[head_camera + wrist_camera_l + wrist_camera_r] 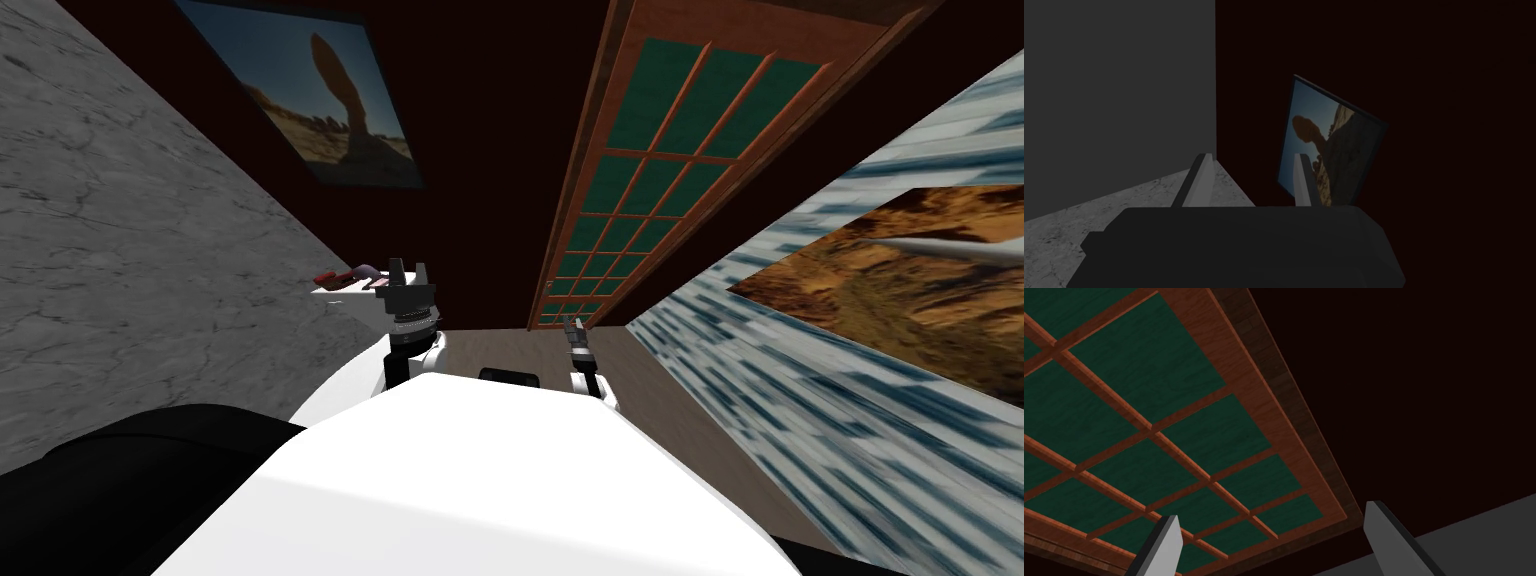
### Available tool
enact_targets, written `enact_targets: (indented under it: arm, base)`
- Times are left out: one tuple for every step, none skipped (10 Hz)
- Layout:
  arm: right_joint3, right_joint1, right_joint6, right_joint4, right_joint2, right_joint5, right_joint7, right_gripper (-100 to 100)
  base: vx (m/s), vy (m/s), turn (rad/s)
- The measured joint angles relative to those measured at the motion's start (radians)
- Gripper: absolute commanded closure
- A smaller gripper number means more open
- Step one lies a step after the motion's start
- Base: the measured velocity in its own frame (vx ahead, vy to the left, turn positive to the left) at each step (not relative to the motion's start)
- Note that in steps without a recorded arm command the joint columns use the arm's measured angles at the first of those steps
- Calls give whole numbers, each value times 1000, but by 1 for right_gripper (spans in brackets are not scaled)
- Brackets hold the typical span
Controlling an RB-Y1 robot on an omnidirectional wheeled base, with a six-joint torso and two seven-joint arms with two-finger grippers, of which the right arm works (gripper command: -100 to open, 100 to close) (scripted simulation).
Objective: Pull the door open
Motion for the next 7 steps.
enact_targets:
  arm:
    - [-3, -8, -5, 25, -2, 8, 19, -100]
    - [-7, -19, -13, 57, -5, 15, 39, -100]
    - [-11, -24, -20, 80, -8, 22, 56, -100]
    - [-15, -34, -26, 108, -11, 29, 74, -100]
    - [-18, -44, -31, 134, -12, 36, 94, -100]
    - [-20, -47, -32, 149, -13, 44, 111, -100]
    - [-23, -54, -35, 172, -16, 51, 128, -100]
  base:
    - [102, -16, 11]
    - [91, -11, 10]
    - [99, -9, 5]
    - [108, -1, 8]
    - [101, -12, 8]
    - [94, -14, 9]
    - [87, -8, 8]
